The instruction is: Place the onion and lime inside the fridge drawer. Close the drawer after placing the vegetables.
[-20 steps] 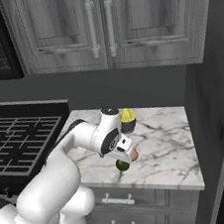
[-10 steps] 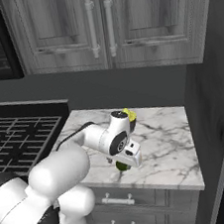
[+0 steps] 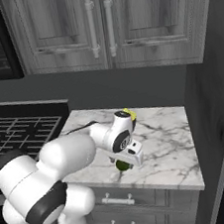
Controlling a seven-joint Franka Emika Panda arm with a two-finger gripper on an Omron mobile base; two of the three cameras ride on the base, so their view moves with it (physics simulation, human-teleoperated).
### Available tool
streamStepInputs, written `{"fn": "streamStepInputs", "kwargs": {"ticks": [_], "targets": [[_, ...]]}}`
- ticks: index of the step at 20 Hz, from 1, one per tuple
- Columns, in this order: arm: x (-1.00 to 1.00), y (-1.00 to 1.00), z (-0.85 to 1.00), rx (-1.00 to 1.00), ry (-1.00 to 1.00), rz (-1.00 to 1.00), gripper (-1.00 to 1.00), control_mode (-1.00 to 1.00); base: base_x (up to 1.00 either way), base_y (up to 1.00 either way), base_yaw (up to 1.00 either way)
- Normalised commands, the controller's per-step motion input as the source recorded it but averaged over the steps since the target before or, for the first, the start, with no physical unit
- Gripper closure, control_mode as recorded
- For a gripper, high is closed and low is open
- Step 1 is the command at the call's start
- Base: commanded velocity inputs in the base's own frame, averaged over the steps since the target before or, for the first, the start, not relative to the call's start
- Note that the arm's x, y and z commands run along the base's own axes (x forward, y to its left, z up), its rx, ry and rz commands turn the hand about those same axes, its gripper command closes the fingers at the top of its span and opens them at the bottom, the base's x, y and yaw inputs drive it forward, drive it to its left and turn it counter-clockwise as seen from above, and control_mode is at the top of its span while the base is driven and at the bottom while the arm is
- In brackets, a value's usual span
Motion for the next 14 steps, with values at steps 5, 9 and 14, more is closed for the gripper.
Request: {"fn": "streamStepInputs", "kwargs": {"ticks": [5,9,14], "targets": [[0.14,0.00,-0.26,0.00,0.01,0.00,-1.00,-1.00,0.00,0.00,0.00],[0.00,0.03,-0.29,0.00,0.00,0.00,-1.00,-1.00,0.00,0.00,0.00],[-0.03,0.17,-0.36,-0.01,0.00,0.00,-1.00,-1.00,0.00,0.00,0.00]]}}
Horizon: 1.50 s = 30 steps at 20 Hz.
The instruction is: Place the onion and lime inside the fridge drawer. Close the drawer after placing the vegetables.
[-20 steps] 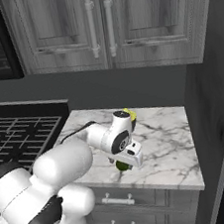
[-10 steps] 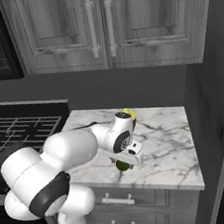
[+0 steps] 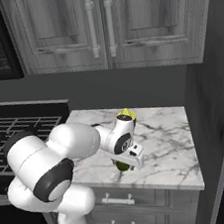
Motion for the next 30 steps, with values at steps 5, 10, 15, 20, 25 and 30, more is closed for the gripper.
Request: {"fn": "streamStepInputs", "kwargs": {"ticks": [5,10,15,20,25,30], "targets": [[-0.04,0.18,-0.06,-0.02,0.03,0.00,1.00,-1.00,0.00,0.00,0.00],[-0.25,0.27,0.33,0.00,-0.12,-0.03,1.00,-1.00,0.00,0.00,0.00],[-0.84,0.03,1.00,0.00,-0.19,0.00,1.00,-1.00,0.00,0.00,0.00],[-0.93,0.24,1.00,0.00,-0.10,0.00,1.00,-1.00,0.00,0.00,0.00],[-0.43,0.99,0.81,-0.03,-0.01,0.00,1.00,-1.00,0.00,0.00,0.00],[-0.03,0.73,0.31,-0.04,0.00,0.00,1.00,-1.00,0.00,0.00,0.00]]}}
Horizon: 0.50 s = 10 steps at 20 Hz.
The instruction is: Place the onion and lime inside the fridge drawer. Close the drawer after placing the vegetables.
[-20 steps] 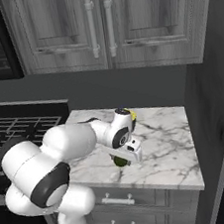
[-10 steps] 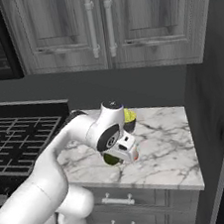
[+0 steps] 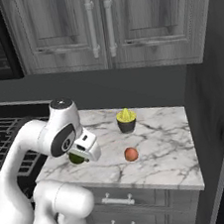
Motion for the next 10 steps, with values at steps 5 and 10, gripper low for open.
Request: {"fn": "streamStepInputs", "kwargs": {"ticks": [5,10], "targets": [[-0.02,0.37,-0.06,-0.05,0.00,0.03,1.00,-1.00,0.00,0.00,0.00],[-0.09,0.60,-0.02,-0.03,-0.04,-0.06,1.00,-1.00,0.00,0.00,0.00]]}}
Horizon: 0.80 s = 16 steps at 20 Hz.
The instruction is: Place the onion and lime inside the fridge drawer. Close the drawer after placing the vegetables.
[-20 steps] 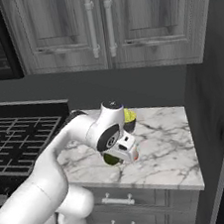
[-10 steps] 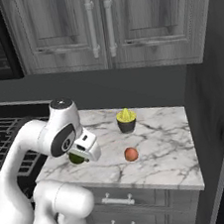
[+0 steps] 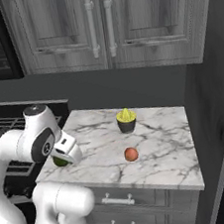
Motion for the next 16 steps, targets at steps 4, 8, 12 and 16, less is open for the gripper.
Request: {"fn": "streamStepInputs", "kwargs": {"ticks": [4,8,12,16], "targets": [[0.00,0.00,0.00,0.00,0.00,0.00,1.00,1.00,-0.88,0.05,-0.02],[0.00,0.00,0.00,0.00,0.00,0.00,1.00,1.00,-0.96,0.56,-0.06],[0.00,0.00,0.00,0.00,0.00,0.00,1.00,1.00,-1.00,0.45,-0.13],[0.00,0.00,0.00,0.00,0.00,0.00,1.00,1.00,-1.00,0.01,-0.35]]}}
